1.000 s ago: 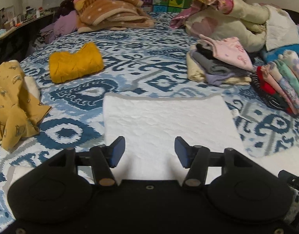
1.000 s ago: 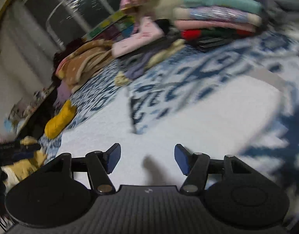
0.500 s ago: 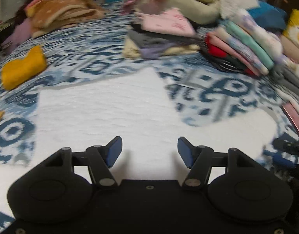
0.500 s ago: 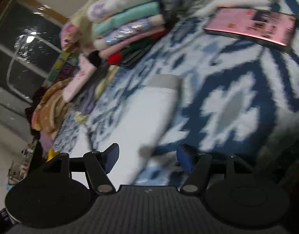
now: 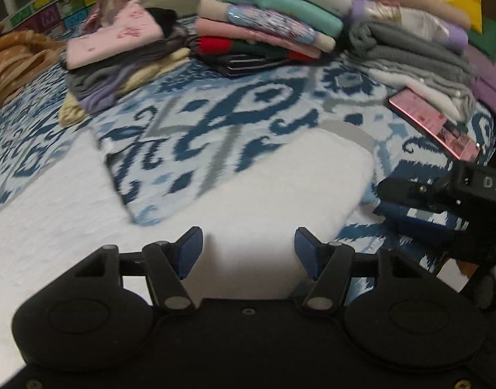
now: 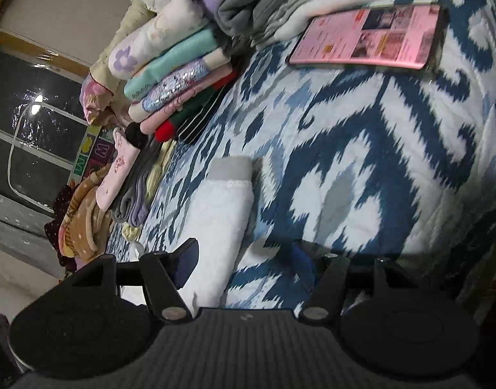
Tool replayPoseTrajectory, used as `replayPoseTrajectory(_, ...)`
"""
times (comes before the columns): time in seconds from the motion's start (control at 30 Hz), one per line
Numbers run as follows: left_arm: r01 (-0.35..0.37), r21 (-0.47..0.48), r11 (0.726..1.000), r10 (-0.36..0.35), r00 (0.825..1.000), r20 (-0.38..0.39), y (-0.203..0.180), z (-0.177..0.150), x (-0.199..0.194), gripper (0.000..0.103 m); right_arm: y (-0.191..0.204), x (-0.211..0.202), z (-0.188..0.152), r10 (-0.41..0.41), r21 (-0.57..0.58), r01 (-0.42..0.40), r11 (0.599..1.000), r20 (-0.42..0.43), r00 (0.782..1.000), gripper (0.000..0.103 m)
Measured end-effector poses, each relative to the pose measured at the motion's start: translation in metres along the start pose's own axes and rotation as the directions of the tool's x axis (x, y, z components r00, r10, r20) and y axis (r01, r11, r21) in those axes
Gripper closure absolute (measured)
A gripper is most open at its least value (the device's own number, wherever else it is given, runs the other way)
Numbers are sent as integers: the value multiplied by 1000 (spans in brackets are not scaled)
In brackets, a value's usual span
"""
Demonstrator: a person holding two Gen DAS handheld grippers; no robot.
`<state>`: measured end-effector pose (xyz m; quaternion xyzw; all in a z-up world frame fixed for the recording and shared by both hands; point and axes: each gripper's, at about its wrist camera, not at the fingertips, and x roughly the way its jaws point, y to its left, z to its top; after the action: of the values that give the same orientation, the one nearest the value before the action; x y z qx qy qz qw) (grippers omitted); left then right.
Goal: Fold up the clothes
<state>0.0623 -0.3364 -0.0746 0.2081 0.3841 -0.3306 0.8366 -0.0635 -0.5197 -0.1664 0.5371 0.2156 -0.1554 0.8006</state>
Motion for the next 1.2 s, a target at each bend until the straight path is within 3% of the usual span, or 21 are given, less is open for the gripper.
replayPoseTrajectory(0.33, 12, 20, 1000, -12, 1000, -7, -20, 4, 6, 40, -2, 3, 10, -4, -12, 4, 1000, 31, 1000, 39)
replayPoseTrajectory(0.67, 17, 158, 987, -14, 1000, -20, -56, 2, 33, 40, -20, -9, 17, 4, 3, -4, 1000, 67, 998, 40)
replayPoseTrajectory(0.73, -16, 158, 987, 16, 1000, 2, -56, 1, 39, 55, -20, -10, 17, 12, 1, -12, 1000, 71, 997, 40)
replayPoseTrajectory(0.8, -15, 119, 993, 12, 1000, 25, -49, 4, 33, 83, -20, -10, 16, 19, -3, -19, 1000, 74, 997, 39)
replayPoseTrajectory(0.87, -13, 91, 996, 8, 999, 52, -40, 5, 24, 94, -17, -9, 14, 29, -22, -27, 999, 72, 997, 39)
replayPoseTrajectory(1.07, 29, -97, 995, -14, 989, 149, 11, 4, -15, 96, 14, -4, -5, 109, -184, -102, 978, 30, 994, 39)
replayPoseTrajectory(1.2, 93, -284, 954, -22, 969, 245, 62, -9, -53, 96, 47, 0, -28, 177, -354, -179, 918, -39, 983, 39)
